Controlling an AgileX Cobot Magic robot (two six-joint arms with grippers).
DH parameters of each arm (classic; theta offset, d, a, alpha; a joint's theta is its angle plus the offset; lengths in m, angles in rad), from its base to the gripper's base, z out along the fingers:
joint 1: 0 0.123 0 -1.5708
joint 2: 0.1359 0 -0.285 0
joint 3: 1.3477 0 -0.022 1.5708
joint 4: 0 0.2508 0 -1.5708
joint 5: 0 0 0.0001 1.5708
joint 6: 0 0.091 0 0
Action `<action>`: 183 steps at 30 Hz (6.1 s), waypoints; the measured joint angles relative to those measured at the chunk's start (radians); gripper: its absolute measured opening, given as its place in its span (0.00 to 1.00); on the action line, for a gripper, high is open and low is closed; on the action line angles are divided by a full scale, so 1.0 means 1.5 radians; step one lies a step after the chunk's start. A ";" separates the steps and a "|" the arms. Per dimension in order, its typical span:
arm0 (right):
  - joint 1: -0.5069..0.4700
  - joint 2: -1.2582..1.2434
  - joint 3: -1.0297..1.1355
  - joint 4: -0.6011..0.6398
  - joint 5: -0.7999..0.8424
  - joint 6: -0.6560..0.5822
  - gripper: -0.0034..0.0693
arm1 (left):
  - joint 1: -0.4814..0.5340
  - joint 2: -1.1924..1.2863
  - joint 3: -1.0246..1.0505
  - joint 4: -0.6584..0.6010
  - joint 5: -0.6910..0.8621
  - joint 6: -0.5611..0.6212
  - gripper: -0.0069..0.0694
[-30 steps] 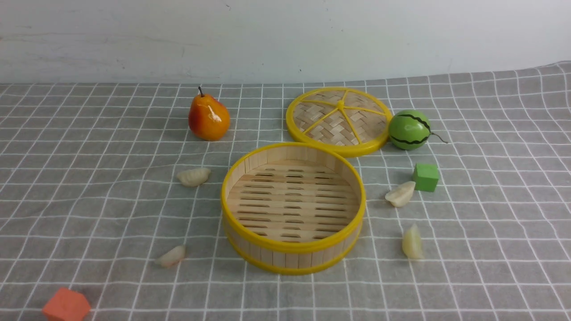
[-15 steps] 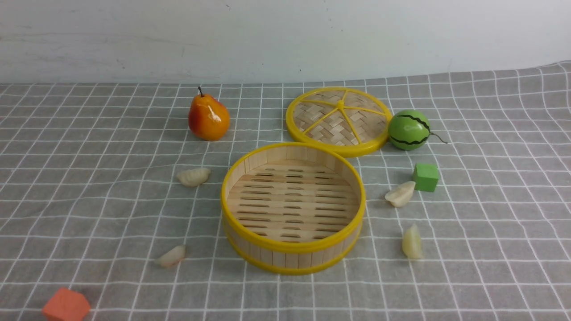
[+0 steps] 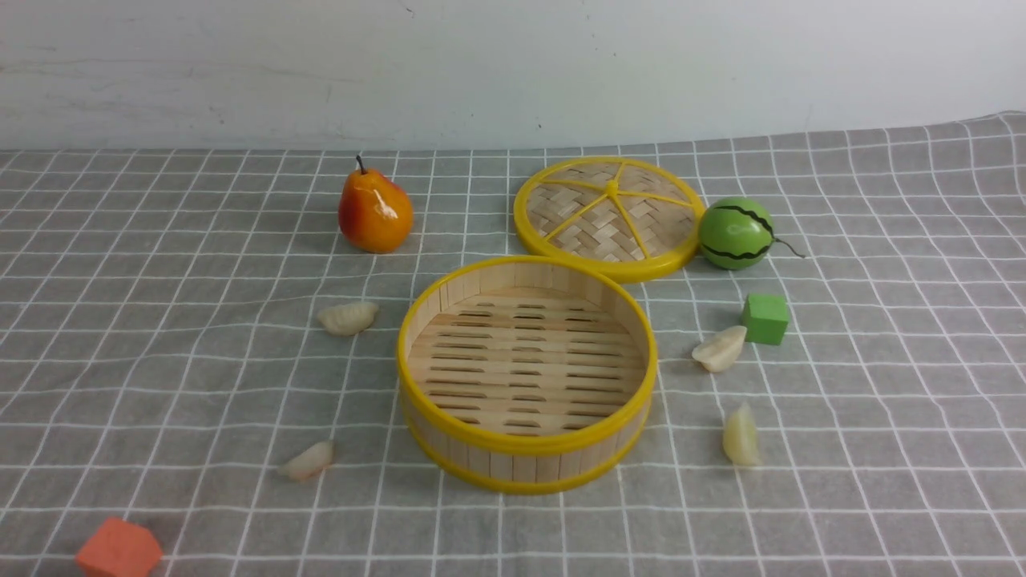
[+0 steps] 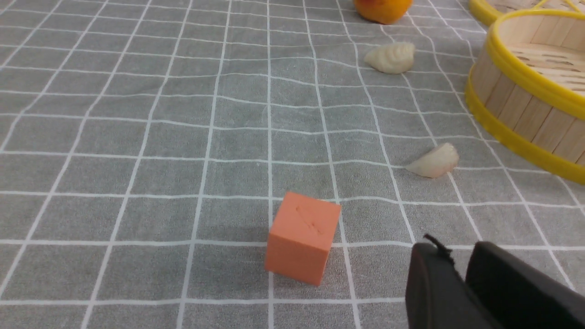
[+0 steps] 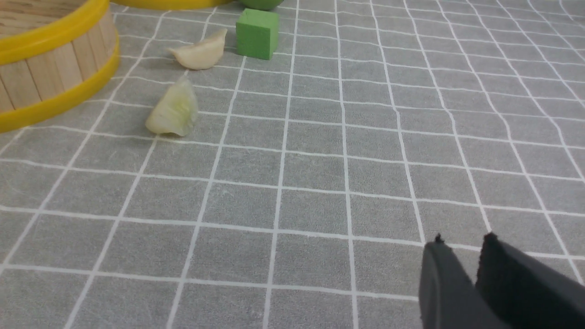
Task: Put the dumplings into the steamer on the table with the grey tablecloth.
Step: 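Reach for and grasp a dumpling on the table with the left gripper, then place the dumpling into the bamboo steamer basket with the left gripper, then reach for and grasp a dumpling on the table with the left gripper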
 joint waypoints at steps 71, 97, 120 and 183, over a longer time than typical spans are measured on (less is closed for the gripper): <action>0.000 0.701 -0.399 0.259 0.201 -0.245 0.05 | -0.003 1.157 -0.823 0.927 -0.192 -0.997 0.51; 0.000 0.701 -0.399 0.351 0.183 -0.251 0.05 | -0.052 1.326 -1.039 -0.085 0.160 0.273 0.57; 0.000 0.701 -0.399 0.416 0.189 -0.312 0.08 | -0.054 1.356 -1.039 -0.123 0.142 0.380 0.33; 0.000 0.704 -0.399 0.489 0.208 -0.342 0.11 | -0.067 1.230 -0.845 -0.169 0.338 0.265 0.31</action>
